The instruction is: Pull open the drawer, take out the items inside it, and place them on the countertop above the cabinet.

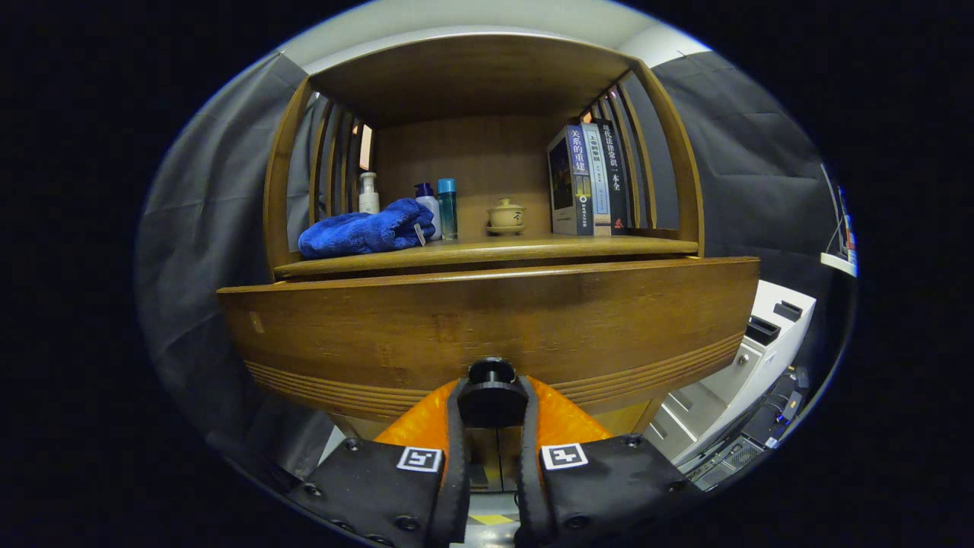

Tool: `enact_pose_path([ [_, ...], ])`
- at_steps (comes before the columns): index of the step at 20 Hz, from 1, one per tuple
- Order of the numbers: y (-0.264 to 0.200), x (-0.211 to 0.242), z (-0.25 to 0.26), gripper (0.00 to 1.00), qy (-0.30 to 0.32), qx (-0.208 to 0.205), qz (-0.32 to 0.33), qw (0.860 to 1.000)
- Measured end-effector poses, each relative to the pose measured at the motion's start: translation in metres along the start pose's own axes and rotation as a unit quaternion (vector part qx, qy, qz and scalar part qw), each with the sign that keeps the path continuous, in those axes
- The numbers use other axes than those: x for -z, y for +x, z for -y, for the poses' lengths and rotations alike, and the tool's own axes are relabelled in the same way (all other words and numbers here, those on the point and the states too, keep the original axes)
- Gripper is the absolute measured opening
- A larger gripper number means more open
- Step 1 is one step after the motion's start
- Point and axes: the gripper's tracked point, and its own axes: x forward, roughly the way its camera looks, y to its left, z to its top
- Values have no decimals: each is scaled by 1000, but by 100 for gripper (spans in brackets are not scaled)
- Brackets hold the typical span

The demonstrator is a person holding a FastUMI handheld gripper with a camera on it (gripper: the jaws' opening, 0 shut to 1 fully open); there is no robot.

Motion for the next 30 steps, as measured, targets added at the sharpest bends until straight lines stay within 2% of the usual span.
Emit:
enact_pose_path([
  [30, -85, 34, -2, 34, 0, 6, -34, 999],
])
